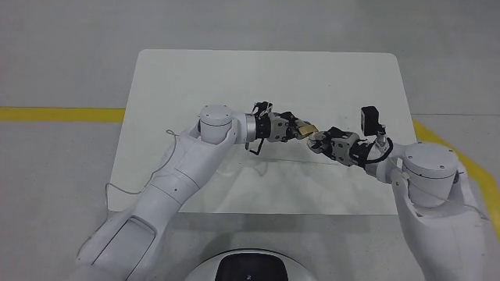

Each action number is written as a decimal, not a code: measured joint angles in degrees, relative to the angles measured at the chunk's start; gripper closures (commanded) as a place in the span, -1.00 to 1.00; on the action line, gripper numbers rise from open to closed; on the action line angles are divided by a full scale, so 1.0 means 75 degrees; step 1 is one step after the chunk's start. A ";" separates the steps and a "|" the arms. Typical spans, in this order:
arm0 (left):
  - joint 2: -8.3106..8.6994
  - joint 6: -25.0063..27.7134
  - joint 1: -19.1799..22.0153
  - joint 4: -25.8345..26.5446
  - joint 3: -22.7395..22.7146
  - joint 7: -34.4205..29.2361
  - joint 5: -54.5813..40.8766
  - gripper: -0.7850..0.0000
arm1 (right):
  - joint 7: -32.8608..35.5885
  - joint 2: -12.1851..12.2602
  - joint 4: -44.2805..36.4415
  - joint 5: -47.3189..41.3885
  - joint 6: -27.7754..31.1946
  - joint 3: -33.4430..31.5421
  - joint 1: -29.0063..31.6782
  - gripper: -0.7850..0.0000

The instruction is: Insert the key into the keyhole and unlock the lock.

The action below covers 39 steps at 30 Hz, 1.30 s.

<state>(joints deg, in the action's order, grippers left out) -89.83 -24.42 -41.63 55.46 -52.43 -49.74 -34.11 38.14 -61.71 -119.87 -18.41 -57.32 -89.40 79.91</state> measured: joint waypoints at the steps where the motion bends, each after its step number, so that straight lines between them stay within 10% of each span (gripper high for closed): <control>1: 0.0002 0.0008 0.0000 0.0002 0.0000 0.0001 0.0000 1.00 | -0.0032 0.0005 0.0009 -0.0024 -0.0003 0.0009 -0.0007 1.00; 39: 0.0089 -0.0012 -0.0140 0.0190 0.0000 0.0023 -0.0082 1.00 | -0.1327 0.0132 -0.0057 -0.1092 -0.0088 0.0168 0.0049 1.00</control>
<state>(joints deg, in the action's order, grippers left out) -89.16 -24.51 -42.68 56.89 -52.43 -49.57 -34.72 28.19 -60.72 -120.30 -26.60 -57.98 -88.14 80.28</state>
